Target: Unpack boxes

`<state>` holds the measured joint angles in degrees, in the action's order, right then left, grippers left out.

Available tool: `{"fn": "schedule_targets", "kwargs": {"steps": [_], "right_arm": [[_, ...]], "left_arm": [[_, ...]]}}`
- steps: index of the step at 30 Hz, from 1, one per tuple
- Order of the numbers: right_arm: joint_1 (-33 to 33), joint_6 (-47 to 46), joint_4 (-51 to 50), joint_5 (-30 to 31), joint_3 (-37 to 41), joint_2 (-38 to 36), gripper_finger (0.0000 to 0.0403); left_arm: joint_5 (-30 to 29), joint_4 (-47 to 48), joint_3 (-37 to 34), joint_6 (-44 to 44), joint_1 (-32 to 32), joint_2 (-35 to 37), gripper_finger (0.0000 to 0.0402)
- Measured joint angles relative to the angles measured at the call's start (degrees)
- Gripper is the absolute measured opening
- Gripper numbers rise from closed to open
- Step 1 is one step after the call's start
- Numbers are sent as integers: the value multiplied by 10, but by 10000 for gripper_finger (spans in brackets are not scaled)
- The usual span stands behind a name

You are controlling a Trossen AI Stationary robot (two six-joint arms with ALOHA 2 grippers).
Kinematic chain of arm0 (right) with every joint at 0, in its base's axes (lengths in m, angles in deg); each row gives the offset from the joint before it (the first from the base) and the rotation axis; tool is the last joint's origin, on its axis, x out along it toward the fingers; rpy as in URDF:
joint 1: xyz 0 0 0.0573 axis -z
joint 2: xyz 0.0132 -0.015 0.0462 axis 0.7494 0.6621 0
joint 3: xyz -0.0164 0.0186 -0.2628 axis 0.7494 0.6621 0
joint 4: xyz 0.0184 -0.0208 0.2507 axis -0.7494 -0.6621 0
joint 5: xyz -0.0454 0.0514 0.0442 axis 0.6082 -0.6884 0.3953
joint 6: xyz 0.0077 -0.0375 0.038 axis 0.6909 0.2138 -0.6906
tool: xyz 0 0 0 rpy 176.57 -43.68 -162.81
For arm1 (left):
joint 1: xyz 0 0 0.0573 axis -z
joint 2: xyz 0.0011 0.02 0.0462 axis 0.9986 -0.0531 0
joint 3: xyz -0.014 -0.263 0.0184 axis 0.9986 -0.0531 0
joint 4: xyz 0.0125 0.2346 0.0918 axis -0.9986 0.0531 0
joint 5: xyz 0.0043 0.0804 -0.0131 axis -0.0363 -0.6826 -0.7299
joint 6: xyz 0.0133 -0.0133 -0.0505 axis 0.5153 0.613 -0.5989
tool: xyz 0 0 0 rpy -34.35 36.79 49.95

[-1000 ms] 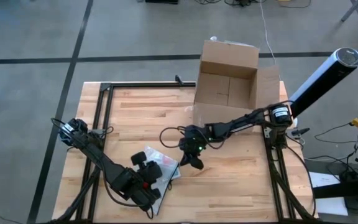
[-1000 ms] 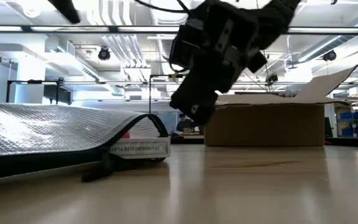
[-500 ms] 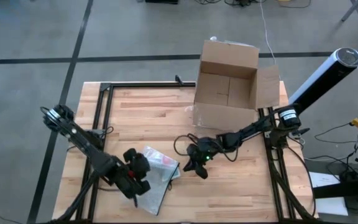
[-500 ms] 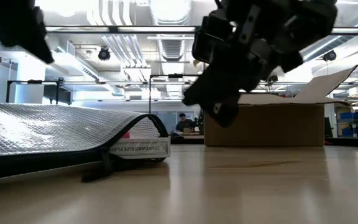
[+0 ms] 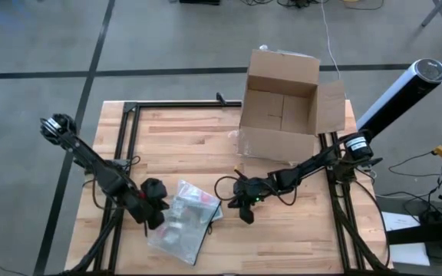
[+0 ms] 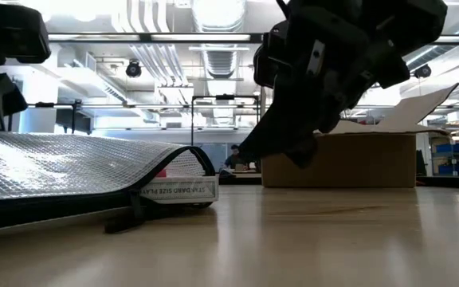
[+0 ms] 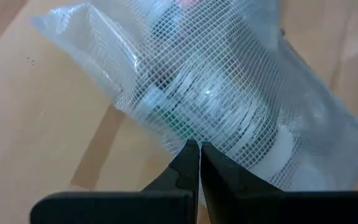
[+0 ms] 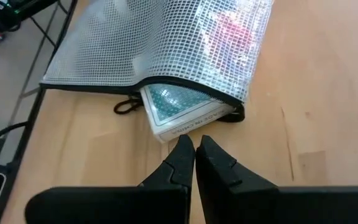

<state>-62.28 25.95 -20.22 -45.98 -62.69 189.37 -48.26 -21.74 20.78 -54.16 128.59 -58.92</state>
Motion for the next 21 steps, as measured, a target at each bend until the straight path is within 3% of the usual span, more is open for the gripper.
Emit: {"fn": "schedule_targets", "kwargs": {"steps": [12,21], "right_arm": [[-10,0,24,-42,-48,82,0],[-10,0,21,-43,-113,122,0]], "left_arm": [[11,-25,-15,0,-1,-3,0],[70,-55,-15,8,-1,-57,0]]}}
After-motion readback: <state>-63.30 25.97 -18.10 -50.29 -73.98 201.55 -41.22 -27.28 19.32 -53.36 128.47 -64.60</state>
